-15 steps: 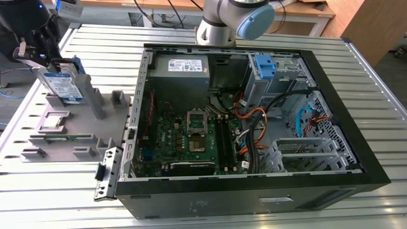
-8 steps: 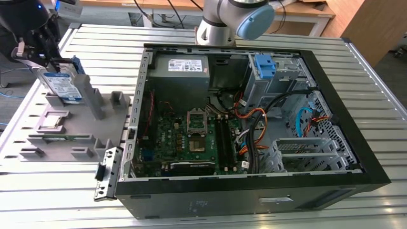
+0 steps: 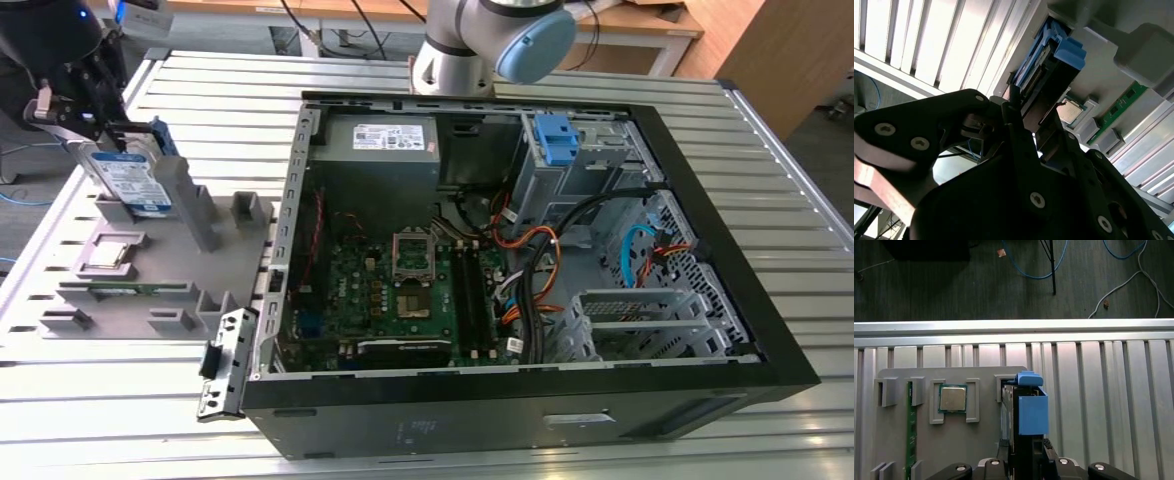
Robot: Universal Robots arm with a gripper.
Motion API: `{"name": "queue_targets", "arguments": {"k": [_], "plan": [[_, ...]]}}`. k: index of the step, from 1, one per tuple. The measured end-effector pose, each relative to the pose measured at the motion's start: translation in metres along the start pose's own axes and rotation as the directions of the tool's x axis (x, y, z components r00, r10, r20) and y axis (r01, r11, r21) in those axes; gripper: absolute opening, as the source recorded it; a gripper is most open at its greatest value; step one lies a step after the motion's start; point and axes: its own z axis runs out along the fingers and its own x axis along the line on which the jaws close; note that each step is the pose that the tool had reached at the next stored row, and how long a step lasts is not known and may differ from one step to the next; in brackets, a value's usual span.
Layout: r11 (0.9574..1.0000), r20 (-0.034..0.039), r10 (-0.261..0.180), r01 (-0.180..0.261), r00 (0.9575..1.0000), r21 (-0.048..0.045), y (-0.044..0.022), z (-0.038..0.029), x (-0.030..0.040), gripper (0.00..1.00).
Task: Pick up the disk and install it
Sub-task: 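Pick up the disk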
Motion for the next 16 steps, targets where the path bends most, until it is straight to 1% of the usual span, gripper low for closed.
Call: {"name": "queue_targets", "arguments": {"k": [6,16], "plan": [[1.0,0.0,0.0,0.0,1.0,0.0001,0.0001,-0.0007,-0.0001,0.36],[1.0,0.0,0.0,0.0,1.0,0.0,0.0011,-0.0124,-0.0015,0.36]]}}
